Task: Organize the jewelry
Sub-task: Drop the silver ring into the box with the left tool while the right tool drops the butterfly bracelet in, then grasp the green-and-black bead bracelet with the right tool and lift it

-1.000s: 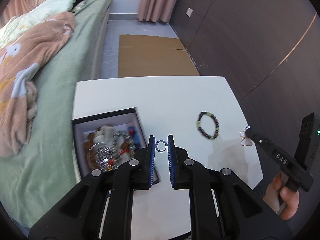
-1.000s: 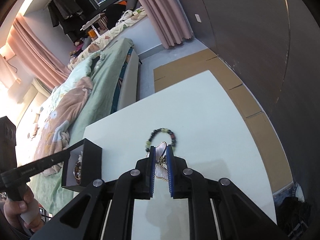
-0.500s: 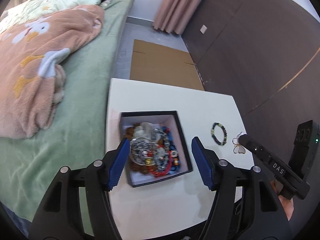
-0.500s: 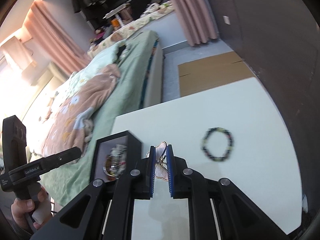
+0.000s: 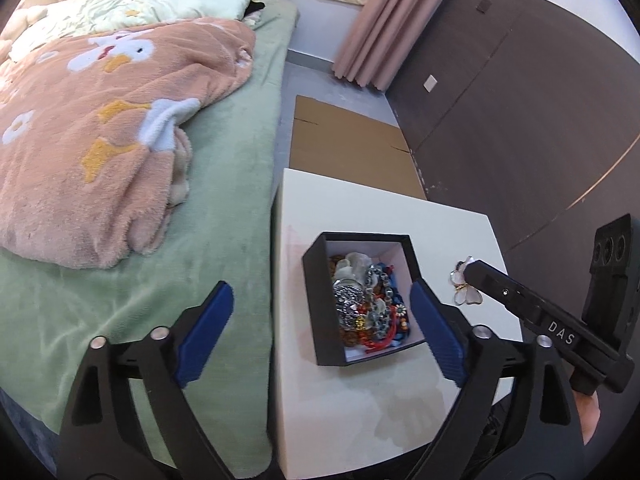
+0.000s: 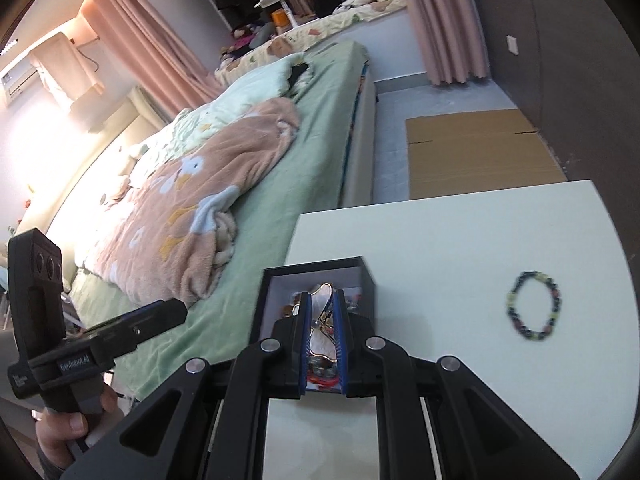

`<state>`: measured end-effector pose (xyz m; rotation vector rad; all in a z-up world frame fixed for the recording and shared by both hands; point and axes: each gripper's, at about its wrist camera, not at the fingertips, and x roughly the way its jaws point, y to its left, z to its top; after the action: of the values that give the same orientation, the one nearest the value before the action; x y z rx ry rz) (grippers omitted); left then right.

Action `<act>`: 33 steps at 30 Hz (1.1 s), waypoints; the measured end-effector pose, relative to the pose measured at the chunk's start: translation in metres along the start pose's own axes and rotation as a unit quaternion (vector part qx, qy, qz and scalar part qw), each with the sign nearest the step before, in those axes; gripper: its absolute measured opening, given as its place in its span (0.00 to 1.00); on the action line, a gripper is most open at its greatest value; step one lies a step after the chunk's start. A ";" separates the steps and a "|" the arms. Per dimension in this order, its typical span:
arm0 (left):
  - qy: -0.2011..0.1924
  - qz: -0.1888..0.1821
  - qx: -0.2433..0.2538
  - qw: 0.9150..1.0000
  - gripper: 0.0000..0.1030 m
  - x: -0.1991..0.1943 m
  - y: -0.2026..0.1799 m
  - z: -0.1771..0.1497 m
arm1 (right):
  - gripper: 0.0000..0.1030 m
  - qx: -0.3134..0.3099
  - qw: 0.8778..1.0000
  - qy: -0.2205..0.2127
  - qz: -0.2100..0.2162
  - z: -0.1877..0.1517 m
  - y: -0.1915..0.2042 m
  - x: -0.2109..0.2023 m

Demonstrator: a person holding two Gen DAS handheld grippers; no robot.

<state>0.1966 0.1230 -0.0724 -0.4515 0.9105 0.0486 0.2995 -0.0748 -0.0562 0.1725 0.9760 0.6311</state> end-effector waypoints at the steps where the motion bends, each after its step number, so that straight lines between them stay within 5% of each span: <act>1: -0.003 -0.001 0.000 1.000 0.93 -0.001 0.002 0.000 | 0.14 -0.004 1.000 0.003 0.012 0.002 0.005 0.003; 2: -0.006 0.001 0.000 1.000 0.94 -0.003 0.003 0.000 | 0.14 -0.010 1.000 0.005 0.021 0.002 0.009 0.005; 3: -0.009 0.003 0.000 1.000 0.95 -0.004 0.004 -0.001 | 0.26 -0.017 1.000 0.011 0.024 0.003 0.013 0.008; 4: -0.011 0.007 0.000 1.000 0.95 -0.004 0.005 0.000 | 0.52 -0.017 1.000 0.015 0.020 0.003 0.014 0.011; 5: -0.011 0.011 0.000 1.000 0.95 -0.004 0.006 0.000 | 0.60 -0.012 1.000 0.013 0.014 0.003 0.012 0.011; 11: -0.007 0.000 -0.008 1.000 0.95 -0.001 0.010 -0.003 | 0.62 0.000 1.000 0.016 -0.011 -0.001 -0.004 0.006; 17: -0.005 -0.002 0.002 1.000 0.95 0.002 0.002 -0.004 | 0.77 0.009 0.999 0.009 -0.032 -0.003 -0.025 -0.006; 20: -0.001 0.007 0.013 1.000 0.95 0.005 -0.005 -0.004 | 0.92 0.009 0.999 0.000 -0.043 -0.002 -0.033 -0.014; 33: 0.004 0.001 0.031 1.000 0.95 0.023 -0.040 0.002 | 0.91 0.057 0.992 -0.005 -0.109 0.002 -0.110 -0.039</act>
<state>0.2215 0.0841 -0.0744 -0.3929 0.9172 0.0202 0.3319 -0.1859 -0.0725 0.1676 1.0061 0.3733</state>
